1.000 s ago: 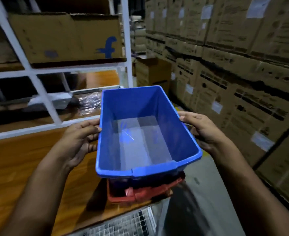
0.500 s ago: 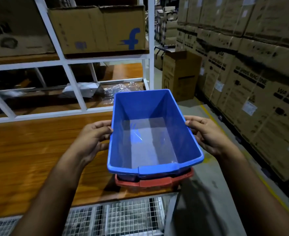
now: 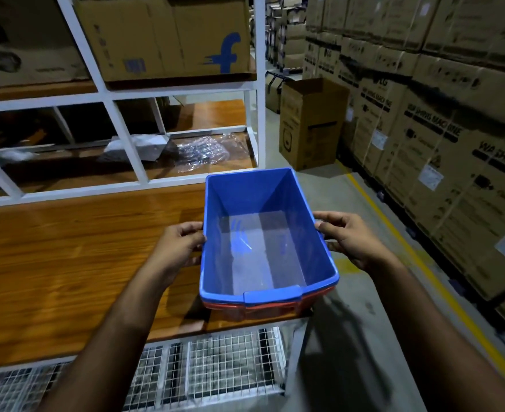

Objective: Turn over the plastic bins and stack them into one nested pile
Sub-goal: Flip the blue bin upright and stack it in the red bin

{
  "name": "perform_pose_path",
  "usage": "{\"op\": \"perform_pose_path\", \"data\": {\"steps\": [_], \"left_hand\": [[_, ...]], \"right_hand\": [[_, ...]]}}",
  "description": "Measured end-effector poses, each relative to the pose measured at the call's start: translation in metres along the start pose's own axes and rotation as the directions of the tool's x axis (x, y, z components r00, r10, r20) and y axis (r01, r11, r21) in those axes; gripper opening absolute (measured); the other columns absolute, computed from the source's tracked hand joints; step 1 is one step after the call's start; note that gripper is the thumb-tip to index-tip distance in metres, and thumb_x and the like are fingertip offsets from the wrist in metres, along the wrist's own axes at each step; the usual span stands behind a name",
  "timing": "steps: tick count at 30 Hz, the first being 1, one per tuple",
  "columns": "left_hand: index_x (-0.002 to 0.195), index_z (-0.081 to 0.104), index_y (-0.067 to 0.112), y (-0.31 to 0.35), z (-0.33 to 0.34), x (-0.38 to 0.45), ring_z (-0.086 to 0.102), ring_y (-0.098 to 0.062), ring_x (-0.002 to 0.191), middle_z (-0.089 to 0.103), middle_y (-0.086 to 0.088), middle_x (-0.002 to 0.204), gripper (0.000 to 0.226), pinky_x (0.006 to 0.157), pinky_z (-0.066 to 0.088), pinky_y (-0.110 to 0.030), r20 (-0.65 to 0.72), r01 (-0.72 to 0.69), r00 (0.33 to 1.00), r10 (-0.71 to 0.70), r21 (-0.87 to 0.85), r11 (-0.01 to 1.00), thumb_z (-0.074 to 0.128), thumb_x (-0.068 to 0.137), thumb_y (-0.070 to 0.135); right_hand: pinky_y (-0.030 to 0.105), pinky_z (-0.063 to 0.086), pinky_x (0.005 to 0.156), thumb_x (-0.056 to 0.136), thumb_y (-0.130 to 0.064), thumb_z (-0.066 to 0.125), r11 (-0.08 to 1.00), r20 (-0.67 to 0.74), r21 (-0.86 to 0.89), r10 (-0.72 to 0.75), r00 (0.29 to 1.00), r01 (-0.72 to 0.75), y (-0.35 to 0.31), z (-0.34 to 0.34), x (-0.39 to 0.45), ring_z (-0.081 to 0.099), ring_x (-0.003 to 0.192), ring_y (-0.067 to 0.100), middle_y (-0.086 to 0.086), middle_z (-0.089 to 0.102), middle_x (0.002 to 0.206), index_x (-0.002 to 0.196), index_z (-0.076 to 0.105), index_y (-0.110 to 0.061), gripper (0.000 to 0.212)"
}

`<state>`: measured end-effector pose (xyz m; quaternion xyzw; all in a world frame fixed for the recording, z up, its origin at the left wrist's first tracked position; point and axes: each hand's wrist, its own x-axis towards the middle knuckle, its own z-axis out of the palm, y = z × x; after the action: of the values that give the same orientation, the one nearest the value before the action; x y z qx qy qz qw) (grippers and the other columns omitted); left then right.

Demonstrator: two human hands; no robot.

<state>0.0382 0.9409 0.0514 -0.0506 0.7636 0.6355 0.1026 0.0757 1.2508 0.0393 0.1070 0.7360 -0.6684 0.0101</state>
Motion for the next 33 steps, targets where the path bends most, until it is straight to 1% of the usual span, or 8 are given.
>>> {"op": "perform_pose_path", "data": {"steps": [3, 8, 12, 16, 19, 25, 28, 33], "left_hand": [[0.11, 0.066, 0.021, -0.001, 0.003, -0.004, 0.068, -0.016, 0.091, 0.071, -0.003, 0.101, 0.025, 0.06, 0.057, -0.028, -0.001, -0.028, 1.0, 0.028, 0.034, 0.999, 0.049, 0.099, 0.007], [0.117, 0.064, 0.02, -0.003, 0.003, -0.004, 0.068, -0.014, 0.093, 0.071, -0.003, 0.105, 0.026, 0.061, 0.055, -0.028, -0.018, -0.033, 0.999, 0.035, 0.062, 0.998, 0.049, 0.1, 0.007], [0.128, 0.06, 0.018, -0.005, 0.0, -0.005, 0.067, -0.019, 0.098, 0.069, -0.005, 0.109, 0.032, 0.068, 0.058, -0.037, -0.033, -0.026, 0.999, 0.03, 0.113, 0.993, 0.051, 0.099, 0.009], [0.135, 0.054, 0.026, -0.009, -0.005, -0.011, 0.063, -0.018, 0.102, 0.062, -0.001, 0.117, 0.04, 0.079, 0.059, -0.044, -0.092, -0.077, 0.99, 0.104, 0.26, 0.963, 0.056, 0.097, 0.013], [0.135, 0.054, 0.029, -0.01, -0.013, -0.021, 0.061, -0.016, 0.105, 0.061, 0.002, 0.12, 0.041, 0.08, 0.058, -0.043, -0.113, -0.168, 0.968, 0.225, 0.379, 0.91, 0.057, 0.096, 0.017], [0.124, 0.064, 0.016, -0.005, -0.048, -0.057, 0.063, -0.016, 0.104, 0.067, 0.0, 0.116, 0.03, 0.08, 0.05, -0.031, -0.053, -0.383, 0.861, 0.507, 0.589, 0.712, 0.055, 0.096, 0.02], [0.124, 0.064, 0.013, -0.012, -0.083, -0.084, 0.059, -0.023, 0.109, 0.067, -0.004, 0.119, 0.041, 0.087, 0.048, -0.037, -0.031, -0.368, 0.831, 0.556, 0.717, 0.591, 0.048, 0.091, 0.032], [0.132, 0.057, 0.025, -0.048, -0.172, -0.122, 0.046, -0.017, 0.121, 0.06, 0.004, 0.129, 0.047, 0.089, 0.039, -0.037, -0.141, -0.221, 0.864, 0.483, 0.757, 0.615, 0.043, 0.092, 0.046]], "right_hand": [[0.018, 0.054, 0.058, 0.098, -0.008, 0.055, 0.999, -0.017, -0.026, -0.025, 1.0, 0.025, 0.002, 0.003, -0.002, 0.072, 0.075, 0.006, 0.006, 0.076, 0.096, 0.122, 0.066, -0.012, 0.026], [0.018, 0.054, 0.059, 0.099, -0.01, 0.054, 0.996, -0.056, -0.073, -0.051, 0.997, 0.047, 0.005, 0.005, -0.004, 0.073, 0.08, 0.008, 0.005, 0.075, 0.098, 0.123, 0.065, -0.014, 0.026], [0.02, 0.055, 0.06, 0.101, -0.018, 0.051, 0.987, -0.085, -0.147, -0.075, 0.994, 0.062, 0.005, 0.007, -0.006, 0.072, 0.081, 0.011, 0.002, 0.075, 0.099, 0.121, 0.068, -0.016, 0.026], [0.026, 0.056, 0.064, 0.1, -0.032, 0.049, 0.916, -0.16, -0.385, -0.186, 0.969, 0.112, 0.0, 0.009, -0.012, 0.067, 0.079, 0.008, -0.005, 0.073, 0.097, 0.115, 0.071, -0.022, 0.028], [0.018, 0.045, 0.067, 0.097, -0.033, 0.053, 0.774, -0.179, -0.612, -0.337, 0.924, 0.164, -0.01, 0.014, -0.021, 0.063, 0.087, 0.005, -0.005, 0.07, 0.107, 0.122, 0.068, -0.022, 0.031], [0.027, 0.041, 0.09, 0.093, -0.04, 0.053, 0.45, 0.155, -0.817, -0.431, 0.889, 0.36, -0.035, 0.063, -0.038, 0.054, 0.112, 0.02, 0.002, 0.06, 0.122, 0.133, 0.058, -0.019, 0.046], [0.04, 0.044, 0.097, 0.092, -0.04, 0.051, 0.326, 0.315, -0.821, -0.427, 0.847, 0.469, -0.045, 0.11, -0.052, 0.051, 0.117, 0.029, 0.007, 0.058, 0.129, 0.136, 0.054, -0.015, 0.051], [0.044, 0.044, 0.103, 0.093, -0.042, 0.048, 0.243, 0.417, -0.8, -0.433, 0.799, 0.548, -0.053, 0.22, -0.078, 0.046, 0.128, 0.029, 0.008, 0.053, 0.141, 0.141, 0.05, -0.015, 0.056]]}}
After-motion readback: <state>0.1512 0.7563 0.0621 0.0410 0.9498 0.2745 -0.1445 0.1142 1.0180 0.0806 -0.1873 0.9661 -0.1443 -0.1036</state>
